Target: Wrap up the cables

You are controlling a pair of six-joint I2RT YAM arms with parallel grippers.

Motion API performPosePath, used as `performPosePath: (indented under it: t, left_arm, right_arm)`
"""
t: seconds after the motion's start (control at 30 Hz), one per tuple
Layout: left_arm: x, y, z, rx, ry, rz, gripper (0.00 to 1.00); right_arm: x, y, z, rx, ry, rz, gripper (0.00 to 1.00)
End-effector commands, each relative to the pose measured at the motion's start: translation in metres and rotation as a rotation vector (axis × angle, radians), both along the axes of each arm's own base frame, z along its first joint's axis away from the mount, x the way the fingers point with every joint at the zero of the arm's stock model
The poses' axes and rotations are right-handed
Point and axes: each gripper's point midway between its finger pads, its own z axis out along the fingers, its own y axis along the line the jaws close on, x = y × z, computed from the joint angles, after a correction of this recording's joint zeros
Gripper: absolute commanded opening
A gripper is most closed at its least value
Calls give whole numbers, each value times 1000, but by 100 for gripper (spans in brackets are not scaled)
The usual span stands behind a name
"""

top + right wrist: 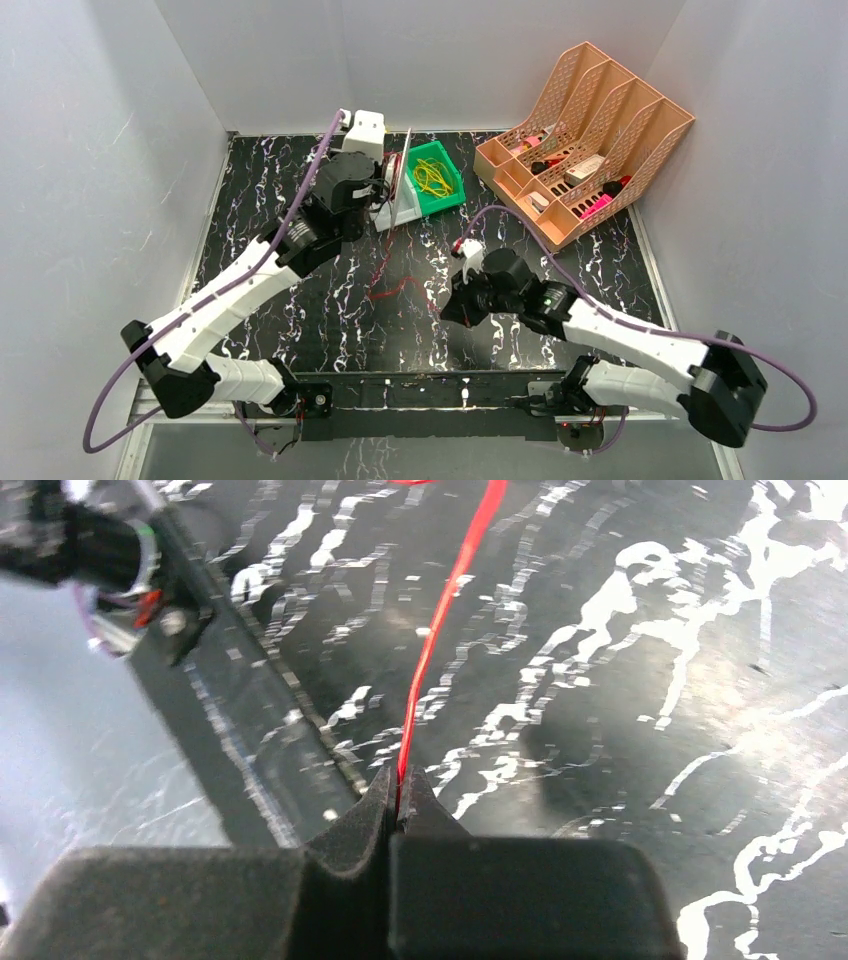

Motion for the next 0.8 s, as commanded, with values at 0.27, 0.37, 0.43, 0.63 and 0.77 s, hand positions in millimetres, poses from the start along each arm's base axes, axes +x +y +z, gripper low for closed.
performPosePath:
  t: [0.27,0.37,0.43,0.63,0.77]
  left_arm:
    - [40,20,-20,124,-114,210,0]
    - [42,18,-41,177,-79,199,0]
    - [40,19,-52,202,-57,191,0]
    - [34,21,-79,253,8,158,0]
    - [25,18,-98,279,66,87,0]
  right_arm:
    - [-41,2,206,317,-283,136,0]
    - [-42,2,250,372,-343,150,0]
    - [-40,2,275,399,-379,149,0]
    - [-16,-5,335,408,-479,23,0]
    - [9,-19,363,396,-564,-123,0]
